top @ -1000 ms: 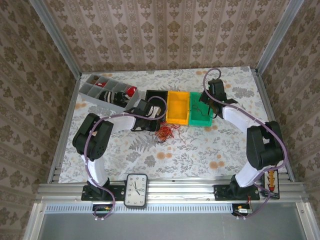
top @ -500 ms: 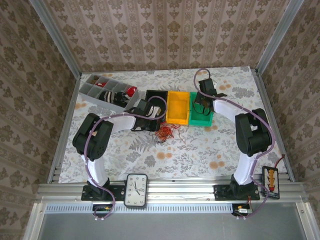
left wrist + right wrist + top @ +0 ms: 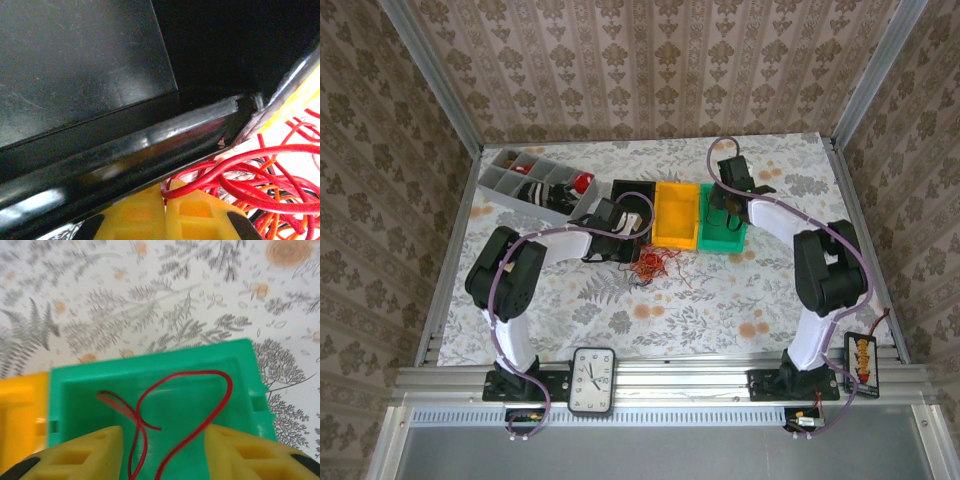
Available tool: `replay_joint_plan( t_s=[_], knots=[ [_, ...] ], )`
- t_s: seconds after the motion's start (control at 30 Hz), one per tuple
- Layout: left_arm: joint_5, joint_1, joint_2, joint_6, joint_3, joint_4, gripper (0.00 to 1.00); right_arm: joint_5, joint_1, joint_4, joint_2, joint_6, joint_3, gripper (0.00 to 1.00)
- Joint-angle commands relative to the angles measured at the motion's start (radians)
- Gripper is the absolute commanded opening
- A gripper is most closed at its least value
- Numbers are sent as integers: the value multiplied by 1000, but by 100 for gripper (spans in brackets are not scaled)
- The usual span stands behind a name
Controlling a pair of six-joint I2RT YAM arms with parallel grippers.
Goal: Untangle the cables
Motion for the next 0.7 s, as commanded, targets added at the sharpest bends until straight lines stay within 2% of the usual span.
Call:
replay_joint_plan(
  t_s=[0.0, 0.2, 0.37, 0.57, 0.67],
  knots=[
    [-4, -1, -14, 9, 10, -40, 0, 7, 3, 30, -122, -13, -43, 50],
    [-5, -13, -24, 9, -9, -36, 0, -18, 63, 137, -284, -17, -233, 51],
    [-5, -24, -15, 10, -13, -35, 0, -275, 168, 271, -324, -100, -384, 51],
    [-8, -32, -6, 16, 0, -54, 0, -464, 270, 263, -256, -185, -391, 50],
    [-7, -32, -6, 17, 1, -60, 0, -506, 287, 249, -237, -218, -386, 51]
  ],
)
